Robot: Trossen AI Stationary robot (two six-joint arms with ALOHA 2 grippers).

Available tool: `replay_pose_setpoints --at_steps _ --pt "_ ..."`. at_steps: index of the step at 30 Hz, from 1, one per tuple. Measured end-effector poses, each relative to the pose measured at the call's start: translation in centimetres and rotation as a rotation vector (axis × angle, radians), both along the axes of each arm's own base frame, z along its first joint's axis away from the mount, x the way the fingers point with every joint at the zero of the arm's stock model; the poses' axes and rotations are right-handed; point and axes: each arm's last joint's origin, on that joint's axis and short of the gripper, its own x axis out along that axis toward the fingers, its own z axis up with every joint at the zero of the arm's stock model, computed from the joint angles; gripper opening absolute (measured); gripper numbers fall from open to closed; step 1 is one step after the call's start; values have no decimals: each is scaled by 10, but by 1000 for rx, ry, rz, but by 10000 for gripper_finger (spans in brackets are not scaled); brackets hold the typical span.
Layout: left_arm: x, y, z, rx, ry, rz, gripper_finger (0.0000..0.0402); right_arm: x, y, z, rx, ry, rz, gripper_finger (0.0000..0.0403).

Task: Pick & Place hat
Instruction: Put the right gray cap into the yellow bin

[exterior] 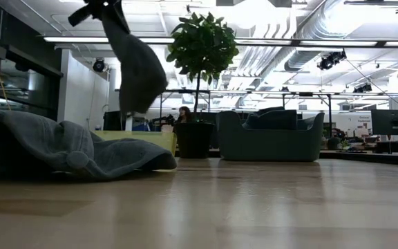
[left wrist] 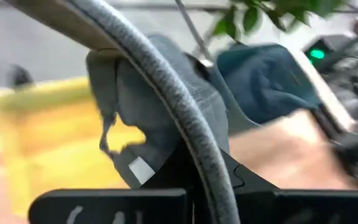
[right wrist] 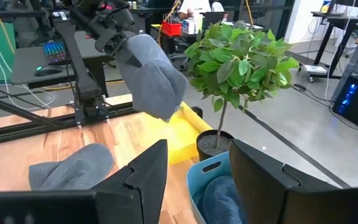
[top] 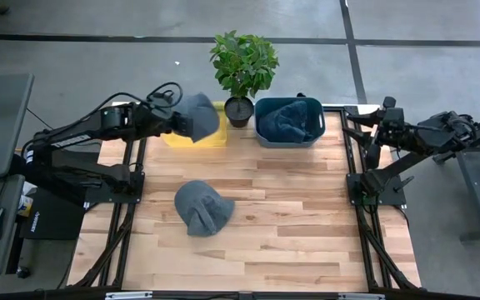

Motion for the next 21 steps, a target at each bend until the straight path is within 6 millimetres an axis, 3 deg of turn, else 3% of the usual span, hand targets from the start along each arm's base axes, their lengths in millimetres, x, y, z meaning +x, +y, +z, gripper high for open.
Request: replay_pose_setpoints --at_steps 4,11,21 --pt "-5 2 1 74 62 25 4 0 0 0 0 -1 -7 167" --pt "-16 24 -2 87 153 85 4 0 -2 0 2 -1 -28 167" --pt "-31 55 -1 39 128 42 4 1 -2 0 9 -3 -29 167"
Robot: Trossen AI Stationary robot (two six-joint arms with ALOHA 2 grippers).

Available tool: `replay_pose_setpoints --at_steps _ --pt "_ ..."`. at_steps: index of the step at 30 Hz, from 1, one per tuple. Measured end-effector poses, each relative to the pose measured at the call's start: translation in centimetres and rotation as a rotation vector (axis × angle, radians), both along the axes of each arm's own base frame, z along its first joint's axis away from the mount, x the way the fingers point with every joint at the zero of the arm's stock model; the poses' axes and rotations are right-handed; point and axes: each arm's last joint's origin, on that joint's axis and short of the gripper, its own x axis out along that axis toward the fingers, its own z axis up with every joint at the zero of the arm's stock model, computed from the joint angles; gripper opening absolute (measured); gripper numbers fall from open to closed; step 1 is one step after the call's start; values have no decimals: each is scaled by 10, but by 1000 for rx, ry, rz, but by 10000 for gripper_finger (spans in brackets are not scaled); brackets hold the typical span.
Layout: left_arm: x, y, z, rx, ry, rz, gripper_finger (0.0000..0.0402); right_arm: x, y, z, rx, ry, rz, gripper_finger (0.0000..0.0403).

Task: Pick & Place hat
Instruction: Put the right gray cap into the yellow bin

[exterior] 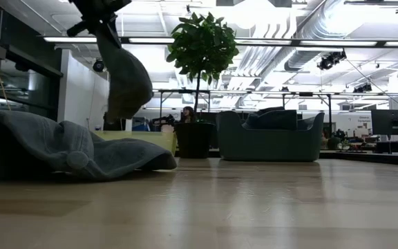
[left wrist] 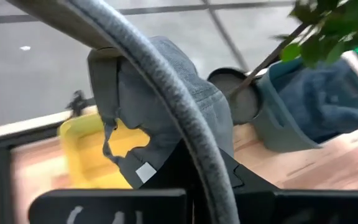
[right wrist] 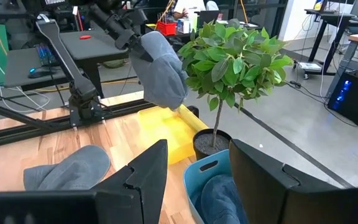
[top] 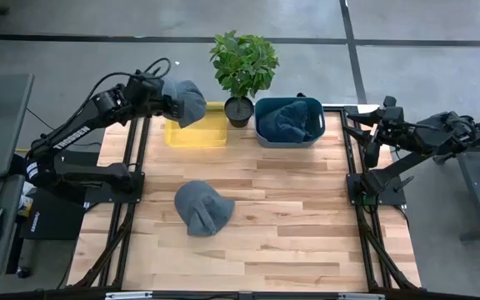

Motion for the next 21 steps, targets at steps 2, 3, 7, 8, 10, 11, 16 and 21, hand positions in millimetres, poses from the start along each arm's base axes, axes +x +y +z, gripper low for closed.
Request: replay_pose_setpoints --at_steps 2,3,7,8,10,11,16,21 --pt "-3 6 -4 2 -48 -24 4 0 0 0 0 0 0 167" --pt "-5 9 -8 -1 -74 -39 4 0 0 0 0 0 0 167" --pt "-19 20 -34 -46 -115 -23 4 0 0 0 8 -4 -5 167" --pt "-23 22 -44 -60 -117 -13 4 0 0 0 8 -5 -5 167" --pt "-29 27 -61 -73 -146 -7 4 0 0 0 8 -5 -6 167" --pt "-31 30 -69 -72 -178 -10 4 0 0 0 8 -5 -7 166" --pt "-41 46 -106 -104 -379 -80 4 0 -1 0 -2 -10 -37 161" --pt "-49 55 -141 -154 -432 -62 4 -1 -1 0 -8 -12 -54 156"
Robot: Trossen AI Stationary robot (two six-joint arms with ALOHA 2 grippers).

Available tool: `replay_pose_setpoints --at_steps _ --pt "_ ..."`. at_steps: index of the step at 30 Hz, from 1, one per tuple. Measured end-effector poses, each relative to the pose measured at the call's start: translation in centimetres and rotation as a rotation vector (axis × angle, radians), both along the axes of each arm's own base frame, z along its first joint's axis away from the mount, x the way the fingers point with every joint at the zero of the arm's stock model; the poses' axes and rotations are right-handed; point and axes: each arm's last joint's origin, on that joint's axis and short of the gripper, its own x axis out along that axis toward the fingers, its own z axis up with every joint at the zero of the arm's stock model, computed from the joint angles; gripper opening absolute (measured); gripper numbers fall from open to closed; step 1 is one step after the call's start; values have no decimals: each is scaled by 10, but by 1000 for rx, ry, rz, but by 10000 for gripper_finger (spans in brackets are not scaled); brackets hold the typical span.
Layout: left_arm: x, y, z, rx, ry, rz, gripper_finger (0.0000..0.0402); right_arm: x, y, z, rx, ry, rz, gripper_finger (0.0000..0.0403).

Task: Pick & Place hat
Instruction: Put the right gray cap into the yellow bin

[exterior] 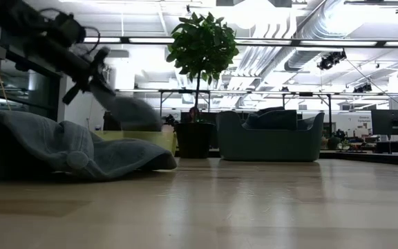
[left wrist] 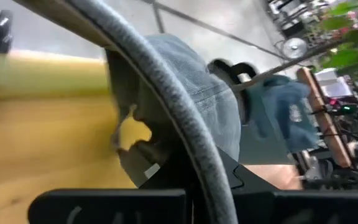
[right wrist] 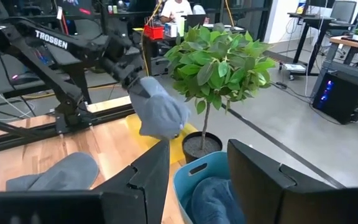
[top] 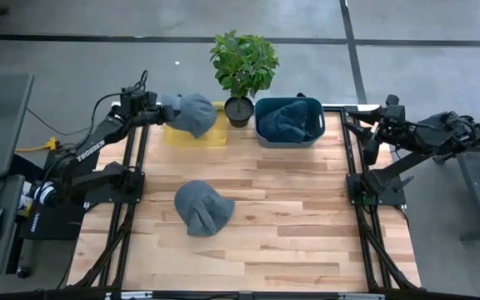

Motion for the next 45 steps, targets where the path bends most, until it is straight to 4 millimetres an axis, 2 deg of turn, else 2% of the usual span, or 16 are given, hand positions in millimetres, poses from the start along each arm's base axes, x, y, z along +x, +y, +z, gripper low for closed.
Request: replay_pose_setpoints --at_steps 7,15,24,31,37,45 --pt "4 8 -29 -15 -30 -24 4 -1 -1 0 -17 -6 -47 155" --pt "14 26 -43 -33 -66 -44 4 -1 -2 1 -32 -12 -92 155" --pt "22 38 -64 -133 -84 -81 4 -1 -3 1 -32 -15 -101 153" --pt "27 40 -68 -164 -119 -111 4 -2 -3 1 -35 -22 -120 154" --pt "35 35 -72 -187 -79 -89 4 -2 -3 1 -36 -23 -123 153" --pt "34 34 -74 -249 -93 -54 17 -2 -3 1 -17 -35 -123 154"
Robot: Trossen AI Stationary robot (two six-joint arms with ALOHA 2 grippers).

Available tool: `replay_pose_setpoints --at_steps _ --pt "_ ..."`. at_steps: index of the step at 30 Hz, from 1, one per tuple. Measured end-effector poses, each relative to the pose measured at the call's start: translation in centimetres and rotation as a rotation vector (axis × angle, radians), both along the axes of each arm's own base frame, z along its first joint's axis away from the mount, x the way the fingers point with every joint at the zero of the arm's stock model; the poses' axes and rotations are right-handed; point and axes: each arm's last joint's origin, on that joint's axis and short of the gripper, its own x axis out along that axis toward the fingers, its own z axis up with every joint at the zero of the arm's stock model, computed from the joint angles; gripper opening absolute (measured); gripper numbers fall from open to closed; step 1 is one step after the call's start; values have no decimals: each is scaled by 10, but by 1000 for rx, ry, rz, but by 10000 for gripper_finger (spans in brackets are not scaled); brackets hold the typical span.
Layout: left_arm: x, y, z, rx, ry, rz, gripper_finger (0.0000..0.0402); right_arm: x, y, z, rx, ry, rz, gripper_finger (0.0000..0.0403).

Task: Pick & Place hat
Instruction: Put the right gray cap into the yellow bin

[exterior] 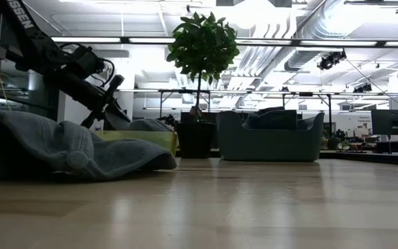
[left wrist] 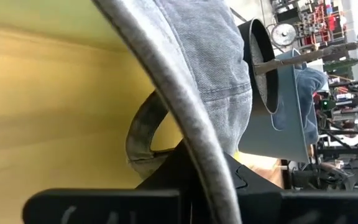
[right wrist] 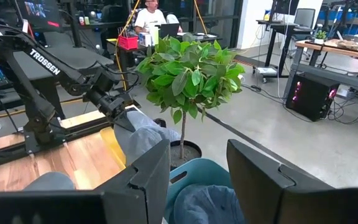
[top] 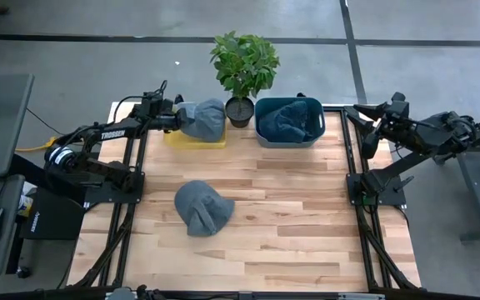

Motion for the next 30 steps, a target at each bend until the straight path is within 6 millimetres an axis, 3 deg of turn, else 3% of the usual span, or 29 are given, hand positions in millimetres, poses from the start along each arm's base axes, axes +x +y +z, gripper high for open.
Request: replay_pose_setpoints --at_steps 13,30 --pt "1 -2 2 -113 -81 -7 9 0 0 0 2 0 4 154" --pt "-9 -21 34 -130 -181 -14 5 -1 0 -2 -11 22 -3 154"
